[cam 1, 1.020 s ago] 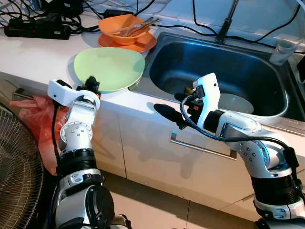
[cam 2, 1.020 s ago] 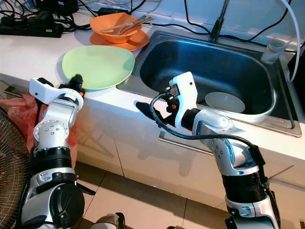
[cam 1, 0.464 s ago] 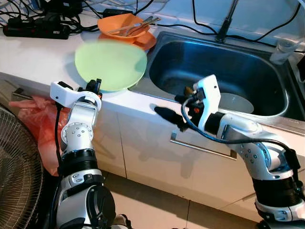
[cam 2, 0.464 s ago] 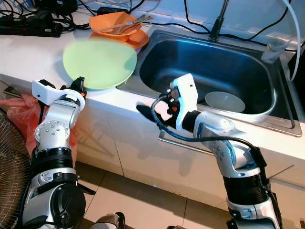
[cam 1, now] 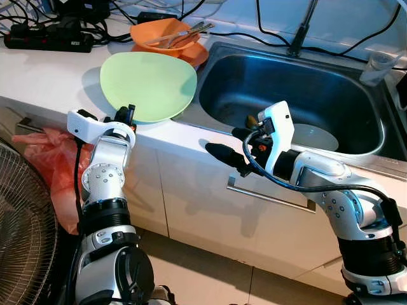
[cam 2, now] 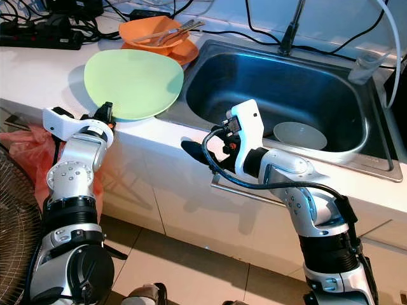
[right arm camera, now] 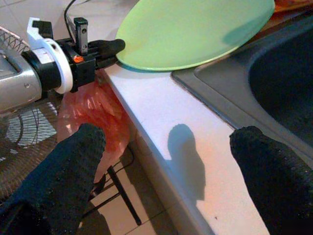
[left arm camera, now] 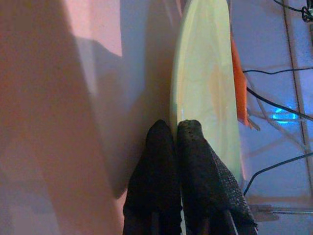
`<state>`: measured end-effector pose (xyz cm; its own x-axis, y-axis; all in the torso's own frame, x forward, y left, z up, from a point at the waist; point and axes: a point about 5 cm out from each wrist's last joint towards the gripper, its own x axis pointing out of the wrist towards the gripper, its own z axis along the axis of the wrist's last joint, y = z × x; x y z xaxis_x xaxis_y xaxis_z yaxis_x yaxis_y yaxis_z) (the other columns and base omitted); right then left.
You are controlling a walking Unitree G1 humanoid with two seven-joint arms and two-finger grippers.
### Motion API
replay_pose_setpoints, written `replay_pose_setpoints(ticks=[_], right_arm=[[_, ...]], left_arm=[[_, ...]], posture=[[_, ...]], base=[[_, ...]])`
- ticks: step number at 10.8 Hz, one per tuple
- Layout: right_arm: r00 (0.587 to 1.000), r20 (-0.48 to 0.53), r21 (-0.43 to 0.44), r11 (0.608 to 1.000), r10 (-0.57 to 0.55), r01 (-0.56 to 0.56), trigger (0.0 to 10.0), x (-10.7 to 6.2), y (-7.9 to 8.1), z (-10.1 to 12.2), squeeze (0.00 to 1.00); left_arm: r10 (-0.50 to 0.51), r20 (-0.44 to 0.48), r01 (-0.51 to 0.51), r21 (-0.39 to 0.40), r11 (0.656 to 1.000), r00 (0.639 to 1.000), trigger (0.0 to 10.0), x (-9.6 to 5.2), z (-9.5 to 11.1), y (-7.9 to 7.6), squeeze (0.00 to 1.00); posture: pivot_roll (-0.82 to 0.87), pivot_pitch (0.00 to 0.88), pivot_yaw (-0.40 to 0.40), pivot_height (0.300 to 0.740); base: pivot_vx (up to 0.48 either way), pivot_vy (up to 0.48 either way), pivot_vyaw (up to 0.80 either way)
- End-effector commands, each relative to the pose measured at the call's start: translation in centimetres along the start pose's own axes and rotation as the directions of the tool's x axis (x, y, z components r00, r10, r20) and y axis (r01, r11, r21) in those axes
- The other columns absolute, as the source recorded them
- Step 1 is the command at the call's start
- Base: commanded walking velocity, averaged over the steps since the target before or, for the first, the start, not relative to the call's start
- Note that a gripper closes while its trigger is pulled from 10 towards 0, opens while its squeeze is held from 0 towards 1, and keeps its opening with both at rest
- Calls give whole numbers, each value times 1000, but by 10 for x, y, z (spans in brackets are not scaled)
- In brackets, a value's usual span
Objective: Kitchen organization
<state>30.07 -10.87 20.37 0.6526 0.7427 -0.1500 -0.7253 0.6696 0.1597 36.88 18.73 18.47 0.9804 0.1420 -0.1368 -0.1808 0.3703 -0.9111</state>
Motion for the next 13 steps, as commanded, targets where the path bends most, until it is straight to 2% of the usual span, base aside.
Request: replay_pose_setpoints(ticks=[1, 4, 6, 7, 13], right_arm=[[1000, 6, -16, 1000, 13, -13, 10000, -2, 3, 3, 165], [996, 82, -47, 998, -32, 36, 10000, -2, 0, 13, 169], [987, 136, -64, 994, -80, 89, 10000, -3, -2, 23, 165], [985, 130, -67, 990, -111, 121, 10000, -3, -6, 22, 169], [978, 130, -78, 981, -165, 176, 10000, -14, -10, 21, 145]], left_arm=[[-30, -31, 32, 42, 999, 999, 0, -1, -7, -6, 0], [-138, -154, 156, 118, 981, 979, 0, -12, -37, -21, 0], [-175, -186, 207, 168, 964, 967, 0, -13, -44, -26, 0], [-189, -197, 226, 185, 956, 962, 0, -14, -45, -27, 0], [-198, -250, 246, 176, 953, 948, 0, -9, -58, -30, 0]], posture=[[50, 103, -17, 740], [52, 100, -16, 740], [48, 92, -5, 740], [45, 88, 1, 740], [-3, 78, 38, 740]], base=[[0, 0, 0], [0, 0, 0], [0, 0, 0], [0, 0, 0], [0, 0, -738]])
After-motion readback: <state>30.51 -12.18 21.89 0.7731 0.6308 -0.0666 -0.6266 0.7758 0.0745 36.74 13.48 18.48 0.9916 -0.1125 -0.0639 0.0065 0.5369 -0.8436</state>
